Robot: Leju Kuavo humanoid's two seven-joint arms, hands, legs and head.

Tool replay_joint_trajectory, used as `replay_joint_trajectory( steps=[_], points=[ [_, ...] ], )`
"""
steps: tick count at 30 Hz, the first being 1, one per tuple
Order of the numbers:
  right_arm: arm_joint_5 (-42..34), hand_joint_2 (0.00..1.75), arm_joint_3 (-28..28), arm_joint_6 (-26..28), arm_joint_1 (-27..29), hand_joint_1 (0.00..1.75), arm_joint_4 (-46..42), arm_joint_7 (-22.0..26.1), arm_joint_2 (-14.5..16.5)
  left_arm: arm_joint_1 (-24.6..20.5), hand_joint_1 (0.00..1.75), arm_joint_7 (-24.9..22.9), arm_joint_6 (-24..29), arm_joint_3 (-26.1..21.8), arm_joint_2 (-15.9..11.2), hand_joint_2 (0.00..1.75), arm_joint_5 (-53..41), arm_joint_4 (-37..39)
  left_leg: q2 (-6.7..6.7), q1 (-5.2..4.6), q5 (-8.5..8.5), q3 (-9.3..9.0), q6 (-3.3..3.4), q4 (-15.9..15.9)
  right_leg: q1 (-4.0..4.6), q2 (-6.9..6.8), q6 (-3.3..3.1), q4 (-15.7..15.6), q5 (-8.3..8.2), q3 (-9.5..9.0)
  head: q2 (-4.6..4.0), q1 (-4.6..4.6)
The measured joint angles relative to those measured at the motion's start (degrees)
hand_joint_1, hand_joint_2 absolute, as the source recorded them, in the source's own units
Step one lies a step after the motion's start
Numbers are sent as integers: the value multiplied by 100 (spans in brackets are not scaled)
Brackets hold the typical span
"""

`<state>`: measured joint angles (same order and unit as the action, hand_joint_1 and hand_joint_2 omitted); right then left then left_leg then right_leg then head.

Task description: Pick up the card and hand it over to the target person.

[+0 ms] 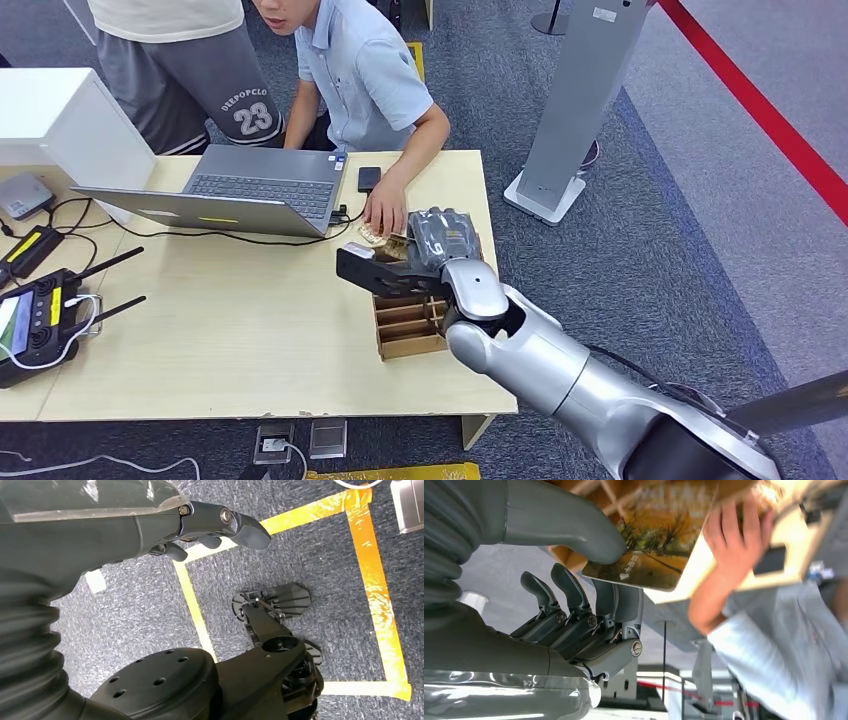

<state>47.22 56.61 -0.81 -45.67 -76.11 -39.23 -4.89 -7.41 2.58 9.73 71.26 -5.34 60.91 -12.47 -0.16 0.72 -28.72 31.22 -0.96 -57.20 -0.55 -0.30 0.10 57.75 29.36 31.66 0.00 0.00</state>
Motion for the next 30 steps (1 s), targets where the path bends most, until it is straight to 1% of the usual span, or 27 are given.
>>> replay_joint_trajectory(
  steps=[3,5,8,10,11,13,15,20,30],
  points=[
    [150,175,-4,37,42,154,54,10,11,-27,0,-9,-20,16,8,175,-27,2,-1,0,4,-4,2,6,0,-1,0,-6,-4,-4,0,0],
    [326,175,-67,265,68,154,257,159,62,-58,0,-21,-46,41,23,175,-59,7,-1,0,3,-6,1,6,0,-1,1,-7,-3,-5,0,0],
    [679,175,-219,809,97,154,729,540,151,-120,0,-34,-85,86,59,175,-117,15,-2,0,4,-8,2,9,0,-2,1,-10,-4,-9,0,0],
    [992,175,-305,1309,109,154,1044,721,182,-158,0,-38,-103,115,83,175,-153,18,-4,0,6,-10,2,12,0,-4,1,-13,-5,-12,0,0],
    [1226,175,-361,1644,112,154,1283,829,197,-182,0,-47,-109,133,100,175,-176,19,-4,-1,6,-11,2,12,0,-4,1,-13,-5,-13,0,0],
    [1713,175,-449,2226,110,154,1790,960,216,-229,0,-76,-116,169,131,175,-221,20,-5,-1,5,-12,0,10,-1,-5,1,-11,-4,-14,0,0],
    [1988,175,-522,2550,98,154,2214,1008,263,-249,0,-108,-113,185,144,175,-240,18,-6,-1,7,-15,1,13,-1,-6,1,-14,-6,-18,0,0],
    [2058,175,-560,2698,65,154,2748,1054,380,-226,0,-120,-98,171,132,175,-228,12,3,-1,9,-18,1,18,-1,3,0,-18,-10,-18,0,0],
    [2032,175,-526,2840,-66,154,3258,1162,640,-160,0,-73,-57,111,104,175,-171,9,19,-3,4,-20,1,19,-2,20,-1,-14,-9,-13,0,0]
  ],
)
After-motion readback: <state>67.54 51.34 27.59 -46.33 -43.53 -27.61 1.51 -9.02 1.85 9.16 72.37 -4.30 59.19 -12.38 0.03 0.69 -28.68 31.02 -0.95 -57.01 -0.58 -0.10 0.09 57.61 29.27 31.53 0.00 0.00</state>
